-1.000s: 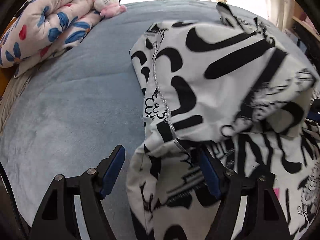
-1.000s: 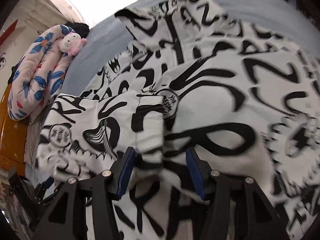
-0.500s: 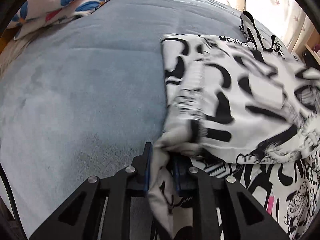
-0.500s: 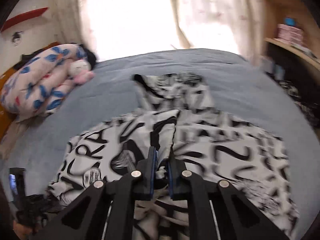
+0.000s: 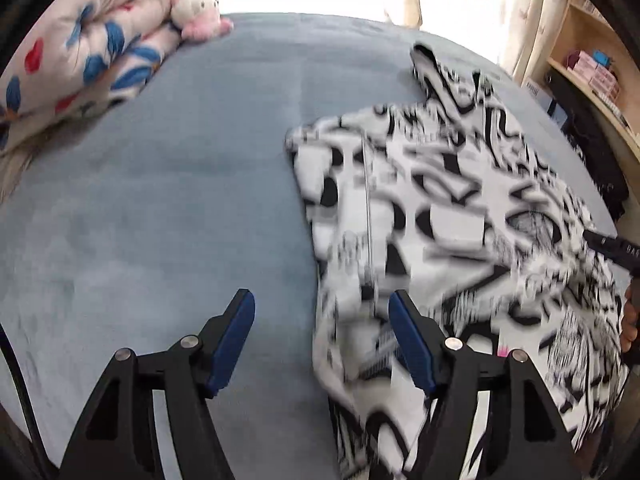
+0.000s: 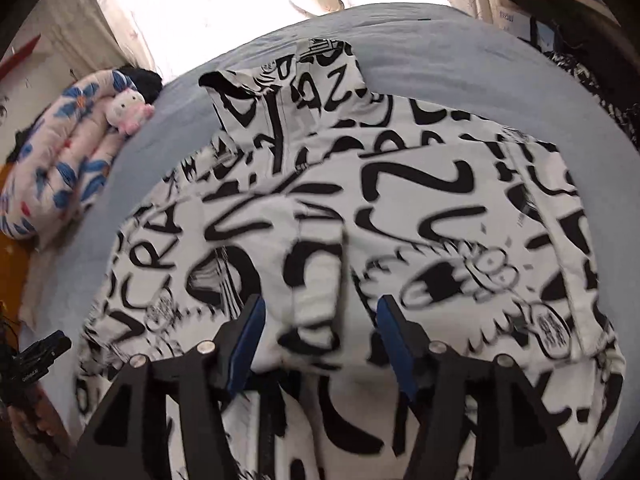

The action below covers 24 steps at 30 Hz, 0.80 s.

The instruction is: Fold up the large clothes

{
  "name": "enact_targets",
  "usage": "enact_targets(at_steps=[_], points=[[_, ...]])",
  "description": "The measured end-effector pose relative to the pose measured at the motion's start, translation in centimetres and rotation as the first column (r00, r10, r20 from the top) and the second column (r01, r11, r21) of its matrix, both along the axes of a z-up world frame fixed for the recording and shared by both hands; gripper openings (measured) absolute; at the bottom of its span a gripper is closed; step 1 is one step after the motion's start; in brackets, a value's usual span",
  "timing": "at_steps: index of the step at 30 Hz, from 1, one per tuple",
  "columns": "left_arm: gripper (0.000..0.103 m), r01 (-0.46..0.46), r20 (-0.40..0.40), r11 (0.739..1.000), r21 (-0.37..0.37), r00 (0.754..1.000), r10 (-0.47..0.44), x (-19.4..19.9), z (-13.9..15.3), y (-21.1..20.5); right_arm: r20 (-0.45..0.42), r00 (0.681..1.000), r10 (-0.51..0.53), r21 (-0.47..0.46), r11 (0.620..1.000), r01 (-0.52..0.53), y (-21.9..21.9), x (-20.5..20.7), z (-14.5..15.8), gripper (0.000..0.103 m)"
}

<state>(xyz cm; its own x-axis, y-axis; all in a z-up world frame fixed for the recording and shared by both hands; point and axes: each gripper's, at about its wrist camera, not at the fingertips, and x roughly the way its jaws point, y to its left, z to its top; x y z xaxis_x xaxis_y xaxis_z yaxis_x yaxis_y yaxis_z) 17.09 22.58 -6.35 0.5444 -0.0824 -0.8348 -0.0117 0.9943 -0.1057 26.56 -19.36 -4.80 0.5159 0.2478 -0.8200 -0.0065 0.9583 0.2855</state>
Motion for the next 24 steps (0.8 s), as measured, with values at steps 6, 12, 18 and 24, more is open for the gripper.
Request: enact_targets(at_steps=[6,12,18,24], points=[[0.069,-0.011,-0.076,0.998,-0.069,0.997,0.005,9.2,-2.7,0.6,-0.076,0.997,0.026,0.037,0.999,-0.023,0.9,5.1,-2.6,0.058],[0.069,-0.087,-0.181,0.993,-0.077,0.981,0.072,15.9,-7.6,1.5,-0.096,0.992,0.078,-0.002,0.997,-0.078,1.9,7.1,-4.6,0.058],[0.012,-0.092,-0.174,0.989,-0.115,0.982,0.071,18.8,-8.1,0.9,-0.044,0.989,0.143,-0.092,0.985,-0.146,3.2,6.8,-4.6,0.034],[0.006,-0.103,-0.033,0.994,0.046,0.994,0.105,18.1,-5.9,-1.4,0.148,0.981,0.124,-0.117,0.987,-0.107,4.0,6.5,-1.2,0.023]])
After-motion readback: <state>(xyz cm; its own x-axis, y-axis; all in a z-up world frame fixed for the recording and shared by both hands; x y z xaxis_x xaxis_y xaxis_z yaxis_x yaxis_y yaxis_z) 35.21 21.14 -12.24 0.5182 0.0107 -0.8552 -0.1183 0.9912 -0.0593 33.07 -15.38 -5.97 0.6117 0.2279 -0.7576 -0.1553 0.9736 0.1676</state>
